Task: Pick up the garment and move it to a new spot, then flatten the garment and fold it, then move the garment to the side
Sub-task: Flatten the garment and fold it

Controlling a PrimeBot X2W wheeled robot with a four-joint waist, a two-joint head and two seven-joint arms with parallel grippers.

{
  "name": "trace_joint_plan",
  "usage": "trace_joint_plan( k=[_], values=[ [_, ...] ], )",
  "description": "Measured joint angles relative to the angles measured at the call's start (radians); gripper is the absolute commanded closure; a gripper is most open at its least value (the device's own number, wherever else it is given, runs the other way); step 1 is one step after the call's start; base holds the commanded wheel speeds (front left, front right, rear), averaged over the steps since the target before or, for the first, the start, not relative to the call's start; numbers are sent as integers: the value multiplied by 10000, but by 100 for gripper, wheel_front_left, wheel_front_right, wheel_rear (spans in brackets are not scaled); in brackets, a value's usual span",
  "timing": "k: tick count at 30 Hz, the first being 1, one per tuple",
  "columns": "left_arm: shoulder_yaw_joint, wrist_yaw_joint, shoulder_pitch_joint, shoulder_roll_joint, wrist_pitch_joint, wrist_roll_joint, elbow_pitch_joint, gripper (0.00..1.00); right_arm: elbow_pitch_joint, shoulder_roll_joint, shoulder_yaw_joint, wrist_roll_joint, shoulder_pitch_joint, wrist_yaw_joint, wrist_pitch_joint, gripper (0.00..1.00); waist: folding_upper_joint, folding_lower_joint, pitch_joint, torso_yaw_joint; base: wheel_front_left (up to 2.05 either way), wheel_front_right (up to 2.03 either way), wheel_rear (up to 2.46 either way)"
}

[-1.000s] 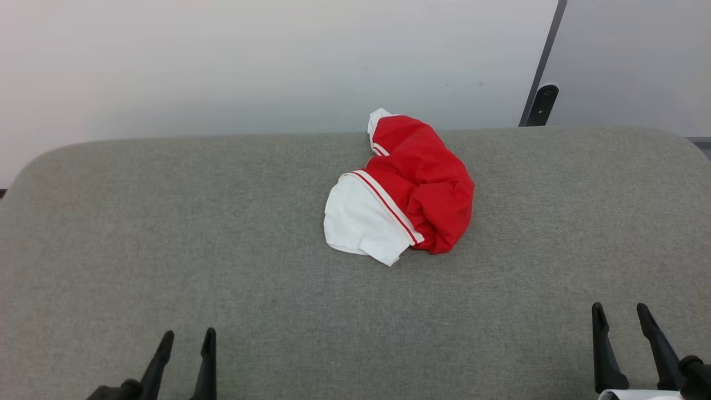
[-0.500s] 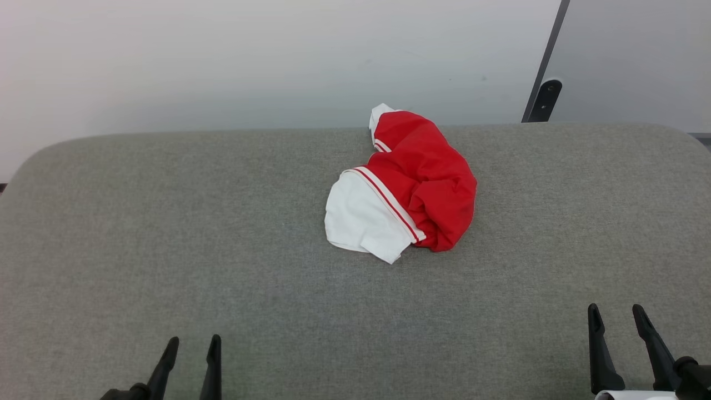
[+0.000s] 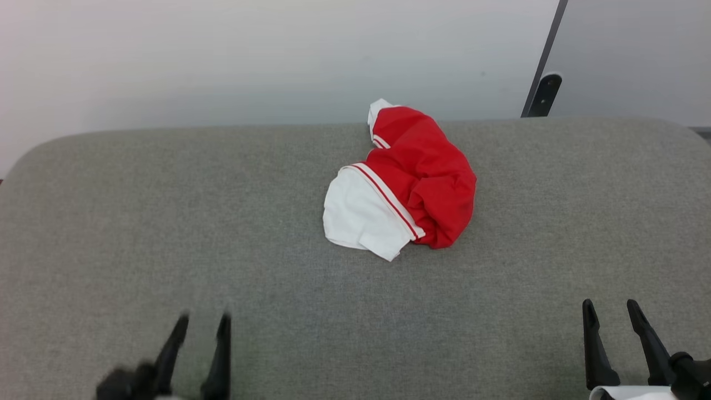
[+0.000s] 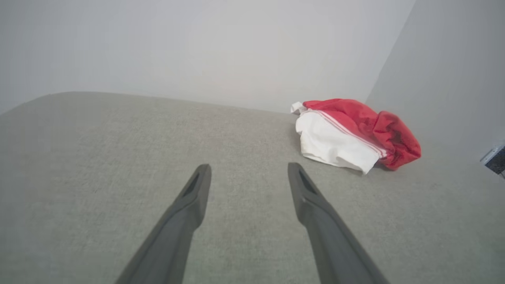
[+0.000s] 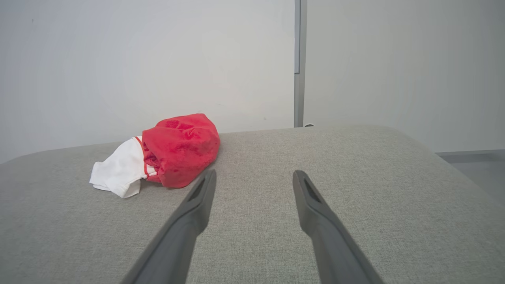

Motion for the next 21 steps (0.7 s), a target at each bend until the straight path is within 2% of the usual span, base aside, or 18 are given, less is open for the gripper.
trace_joint_plan(
  k=[3, 4, 5, 6, 9, 12, 17, 21],
  values=[
    [-587, 0, -906, 410, 0, -245, -65, 0, 25, -4, 23, 98, -107, 0, -48, 0, 0, 0, 140, 2, 0, 0, 0],
    [-1070, -10, -1840, 911, 117, -293, -6, 0, 82, -6, 130, 146, -219, 0, -107, 0, 0, 0, 253, -7, 0, 0, 0],
    [-1070, -10, -1840, 911, 117, -293, -6, 0, 82, -6, 130, 146, -219, 0, -107, 0, 0, 0, 253, -7, 0, 0, 0],
    [-1444, -10, -2999, 1292, 422, -631, 138, 0, 171, -4, 288, 188, -389, 0, -155, 0, 0, 0, 395, -35, 0, 0, 0],
    [-2242, -17, -4816, 1979, 1172, -809, 593, 0, 311, -4, 537, 299, -712, 0, -261, 0, 0, -1, 640, -127, 0, 0, 0],
    [-2819, -25, -6469, 2414, 1831, -1103, 1407, 0, 451, 2, 779, 403, -1040, 0, -351, 0, 0, 0, 912, -293, 0, 0, 0],
    [-3459, -29, -8431, 2462, 3595, -2748, 3434, 0, 721, -2, 1012, 640, -1453, 0, -443, 0, 0, 0, 1399, -686, 0, 0, 0],
    [-4063, -29, -9447, 2619, 5896, -4096, 4809, 0, 686, -6, 1078, 744, -1755, 0, -456, 0, 0, 0, 1765, -1062, 0, 0, 0]
  ],
)
